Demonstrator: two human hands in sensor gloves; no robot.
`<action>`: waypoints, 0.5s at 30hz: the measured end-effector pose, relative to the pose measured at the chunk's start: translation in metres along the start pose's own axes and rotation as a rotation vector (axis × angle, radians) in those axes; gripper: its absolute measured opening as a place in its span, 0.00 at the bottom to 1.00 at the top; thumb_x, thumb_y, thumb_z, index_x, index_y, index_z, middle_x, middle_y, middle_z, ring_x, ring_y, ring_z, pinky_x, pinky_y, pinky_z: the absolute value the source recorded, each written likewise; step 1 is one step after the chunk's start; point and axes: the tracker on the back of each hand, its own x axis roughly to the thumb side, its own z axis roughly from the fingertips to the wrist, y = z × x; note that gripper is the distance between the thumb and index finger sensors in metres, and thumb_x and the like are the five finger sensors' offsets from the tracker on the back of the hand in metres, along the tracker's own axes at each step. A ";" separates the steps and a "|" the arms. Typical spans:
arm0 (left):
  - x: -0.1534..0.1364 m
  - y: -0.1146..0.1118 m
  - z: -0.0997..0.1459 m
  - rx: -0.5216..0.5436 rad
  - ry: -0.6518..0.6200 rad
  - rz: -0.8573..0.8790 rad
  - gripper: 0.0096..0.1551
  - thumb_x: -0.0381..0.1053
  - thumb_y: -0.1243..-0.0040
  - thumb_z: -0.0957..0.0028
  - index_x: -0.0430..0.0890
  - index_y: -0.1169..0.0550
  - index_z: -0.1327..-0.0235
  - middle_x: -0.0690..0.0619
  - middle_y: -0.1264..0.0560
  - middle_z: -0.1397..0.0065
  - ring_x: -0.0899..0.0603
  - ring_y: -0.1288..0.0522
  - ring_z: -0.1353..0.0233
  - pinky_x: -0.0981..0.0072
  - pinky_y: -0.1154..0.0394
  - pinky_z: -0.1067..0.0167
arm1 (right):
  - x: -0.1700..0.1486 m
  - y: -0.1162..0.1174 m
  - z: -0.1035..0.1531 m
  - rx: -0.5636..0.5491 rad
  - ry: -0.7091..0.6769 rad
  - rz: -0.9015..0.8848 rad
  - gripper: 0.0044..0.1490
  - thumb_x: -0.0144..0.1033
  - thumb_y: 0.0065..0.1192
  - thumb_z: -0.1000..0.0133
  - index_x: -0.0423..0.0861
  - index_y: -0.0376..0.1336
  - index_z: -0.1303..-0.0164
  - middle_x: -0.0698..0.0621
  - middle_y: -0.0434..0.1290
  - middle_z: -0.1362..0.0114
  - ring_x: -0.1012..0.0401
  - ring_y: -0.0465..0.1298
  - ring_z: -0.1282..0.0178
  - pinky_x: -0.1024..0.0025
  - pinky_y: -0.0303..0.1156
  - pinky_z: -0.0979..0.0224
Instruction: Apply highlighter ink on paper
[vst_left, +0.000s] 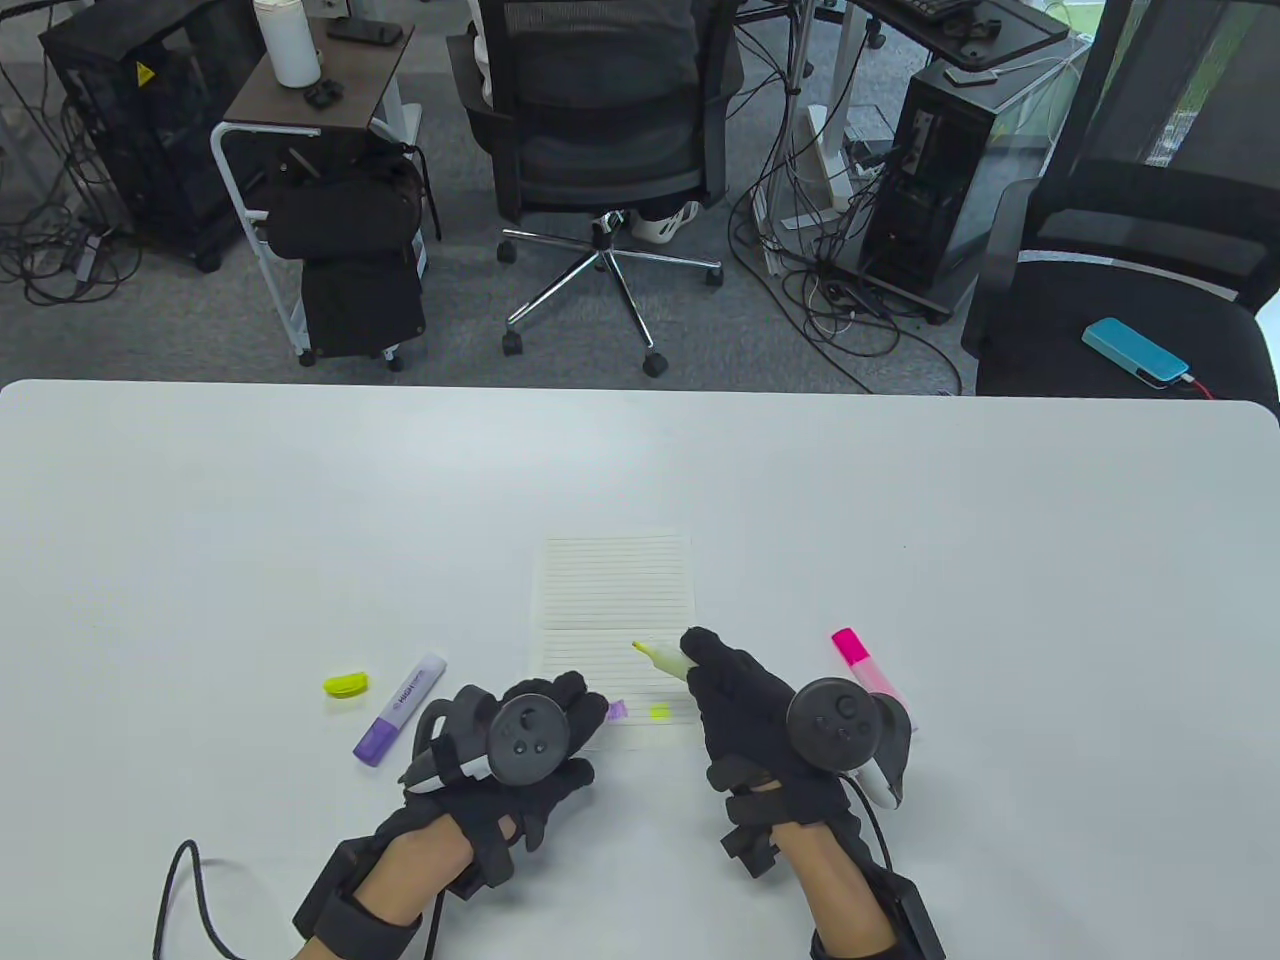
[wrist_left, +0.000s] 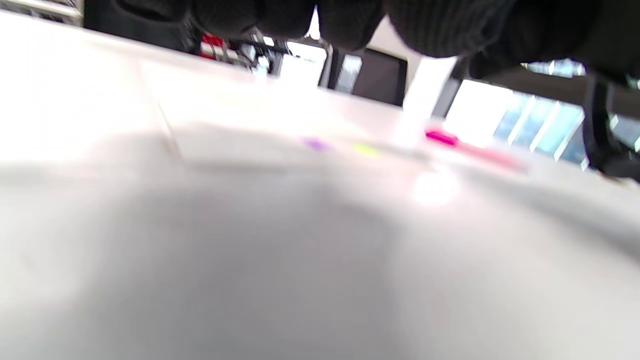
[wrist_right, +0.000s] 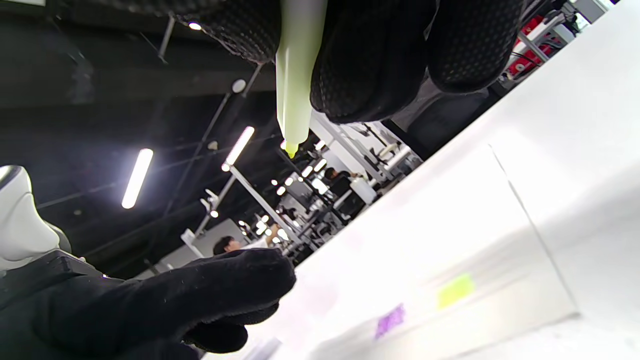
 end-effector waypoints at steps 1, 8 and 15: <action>-0.008 0.009 0.004 0.048 0.031 0.005 0.38 0.60 0.43 0.55 0.52 0.32 0.28 0.50 0.39 0.20 0.36 0.38 0.24 0.42 0.34 0.33 | 0.000 0.000 0.000 0.002 -0.009 -0.007 0.28 0.40 0.54 0.30 0.51 0.56 0.19 0.42 0.71 0.29 0.48 0.77 0.45 0.41 0.68 0.29; -0.099 0.052 0.037 0.153 0.434 0.071 0.33 0.53 0.41 0.54 0.51 0.28 0.32 0.50 0.38 0.20 0.37 0.37 0.24 0.41 0.35 0.33 | 0.002 0.004 0.000 0.032 -0.040 -0.015 0.29 0.38 0.55 0.30 0.52 0.55 0.17 0.42 0.69 0.25 0.46 0.76 0.39 0.40 0.67 0.28; -0.183 0.038 0.056 0.007 0.727 0.234 0.36 0.47 0.39 0.55 0.51 0.32 0.30 0.51 0.45 0.19 0.35 0.45 0.22 0.40 0.41 0.30 | 0.003 0.007 -0.001 0.076 -0.049 -0.006 0.29 0.38 0.55 0.30 0.52 0.55 0.17 0.42 0.69 0.25 0.46 0.76 0.38 0.40 0.67 0.28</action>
